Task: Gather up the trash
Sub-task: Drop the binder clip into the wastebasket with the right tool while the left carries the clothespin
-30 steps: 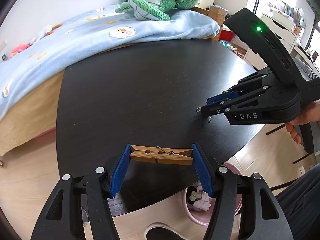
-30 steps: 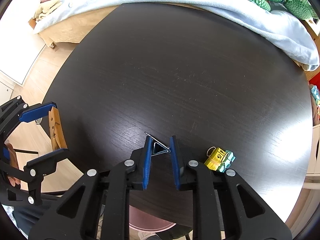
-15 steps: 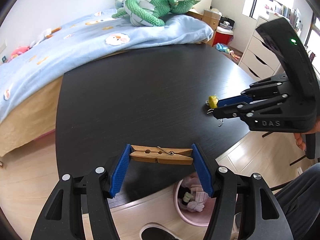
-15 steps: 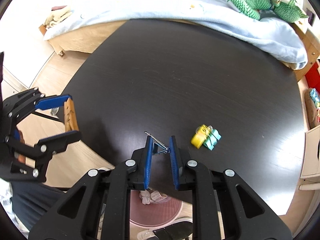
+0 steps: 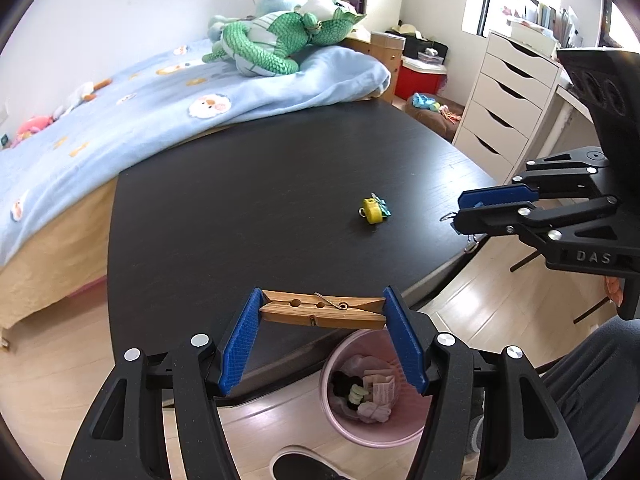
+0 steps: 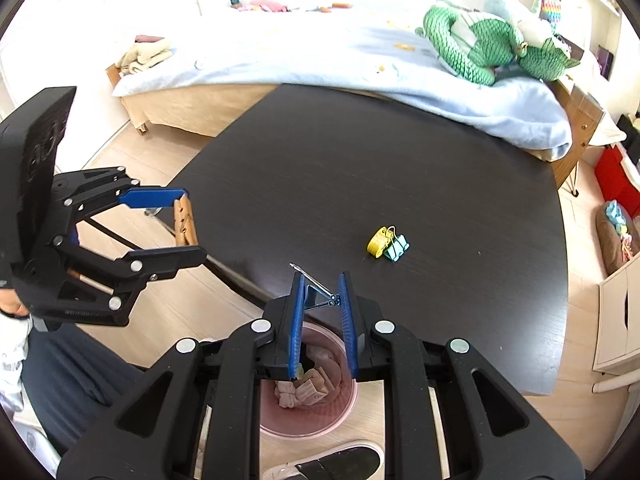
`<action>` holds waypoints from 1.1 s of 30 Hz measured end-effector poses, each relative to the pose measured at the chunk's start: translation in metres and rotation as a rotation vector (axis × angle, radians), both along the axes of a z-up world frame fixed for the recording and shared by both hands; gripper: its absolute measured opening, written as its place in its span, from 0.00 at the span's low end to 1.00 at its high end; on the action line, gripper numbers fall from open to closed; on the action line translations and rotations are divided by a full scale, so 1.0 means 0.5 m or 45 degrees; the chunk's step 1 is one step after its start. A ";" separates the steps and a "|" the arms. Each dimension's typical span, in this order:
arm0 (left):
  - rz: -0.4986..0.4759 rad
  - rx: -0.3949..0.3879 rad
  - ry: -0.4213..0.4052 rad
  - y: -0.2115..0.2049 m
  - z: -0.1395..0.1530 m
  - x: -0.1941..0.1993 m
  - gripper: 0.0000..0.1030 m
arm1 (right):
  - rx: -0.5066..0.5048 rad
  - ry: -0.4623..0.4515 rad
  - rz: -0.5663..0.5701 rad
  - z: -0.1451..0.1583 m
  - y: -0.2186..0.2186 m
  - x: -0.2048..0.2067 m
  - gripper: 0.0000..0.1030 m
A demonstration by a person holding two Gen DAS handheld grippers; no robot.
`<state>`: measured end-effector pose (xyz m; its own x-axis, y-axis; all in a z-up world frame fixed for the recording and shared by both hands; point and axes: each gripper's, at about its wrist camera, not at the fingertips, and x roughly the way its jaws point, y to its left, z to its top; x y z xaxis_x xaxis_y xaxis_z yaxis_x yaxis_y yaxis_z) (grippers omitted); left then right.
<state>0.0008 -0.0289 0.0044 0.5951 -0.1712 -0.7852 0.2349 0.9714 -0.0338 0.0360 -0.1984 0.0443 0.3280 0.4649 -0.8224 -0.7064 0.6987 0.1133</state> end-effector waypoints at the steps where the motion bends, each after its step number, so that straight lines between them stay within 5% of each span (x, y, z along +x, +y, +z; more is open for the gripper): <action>1: -0.002 -0.002 -0.004 -0.003 0.002 -0.002 0.59 | 0.003 -0.007 0.007 0.001 -0.005 -0.009 0.16; 28: -0.028 -0.052 -0.091 -0.008 -0.002 -0.078 0.59 | 0.048 0.034 0.172 -0.056 -0.018 -0.130 0.17; 29: -0.029 -0.051 -0.091 -0.009 -0.002 -0.078 0.59 | 0.051 0.032 0.169 -0.056 -0.019 -0.129 0.20; 32: -0.027 -0.051 -0.089 -0.010 -0.002 -0.077 0.59 | 0.056 0.023 0.144 -0.057 -0.025 -0.123 0.78; 33: -0.028 -0.052 -0.089 -0.009 -0.002 -0.078 0.59 | 0.067 0.021 0.136 -0.057 -0.029 -0.121 0.81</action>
